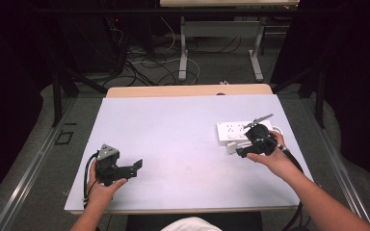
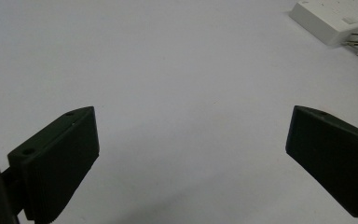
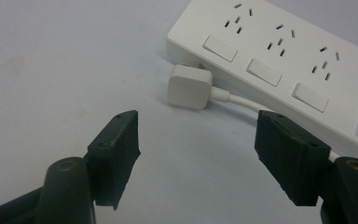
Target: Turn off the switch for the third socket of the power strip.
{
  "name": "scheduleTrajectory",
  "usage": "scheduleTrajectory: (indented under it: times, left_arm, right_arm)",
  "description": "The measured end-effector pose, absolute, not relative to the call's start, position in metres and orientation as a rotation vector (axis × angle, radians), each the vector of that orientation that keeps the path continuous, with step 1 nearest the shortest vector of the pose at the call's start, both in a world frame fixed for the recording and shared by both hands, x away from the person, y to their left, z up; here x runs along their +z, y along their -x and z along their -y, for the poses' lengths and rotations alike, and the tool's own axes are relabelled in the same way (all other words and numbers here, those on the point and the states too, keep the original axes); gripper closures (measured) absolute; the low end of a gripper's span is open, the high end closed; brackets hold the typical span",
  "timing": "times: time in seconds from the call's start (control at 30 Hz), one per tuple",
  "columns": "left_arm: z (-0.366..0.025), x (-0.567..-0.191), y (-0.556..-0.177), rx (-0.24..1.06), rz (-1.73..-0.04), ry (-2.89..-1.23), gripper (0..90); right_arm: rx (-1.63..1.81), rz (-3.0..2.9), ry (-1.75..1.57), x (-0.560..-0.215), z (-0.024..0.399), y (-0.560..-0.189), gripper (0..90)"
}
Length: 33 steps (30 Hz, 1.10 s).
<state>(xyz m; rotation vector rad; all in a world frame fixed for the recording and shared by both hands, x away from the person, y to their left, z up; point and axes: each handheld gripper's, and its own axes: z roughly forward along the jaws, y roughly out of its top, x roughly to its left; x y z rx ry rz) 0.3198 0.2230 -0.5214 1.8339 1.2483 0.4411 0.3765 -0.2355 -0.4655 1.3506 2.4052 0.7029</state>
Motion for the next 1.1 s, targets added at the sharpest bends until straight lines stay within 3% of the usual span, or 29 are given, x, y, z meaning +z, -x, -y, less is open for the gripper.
scheduleTrajectory:
  times: [1.1]
  left_arm:
    - [-0.222, -0.523, -0.321, 0.444, -1.247, -1.829, 2.3]
  right_arm:
    - [0.616, -2.412, -1.405, -0.45, 0.228, -0.421, 40.4]
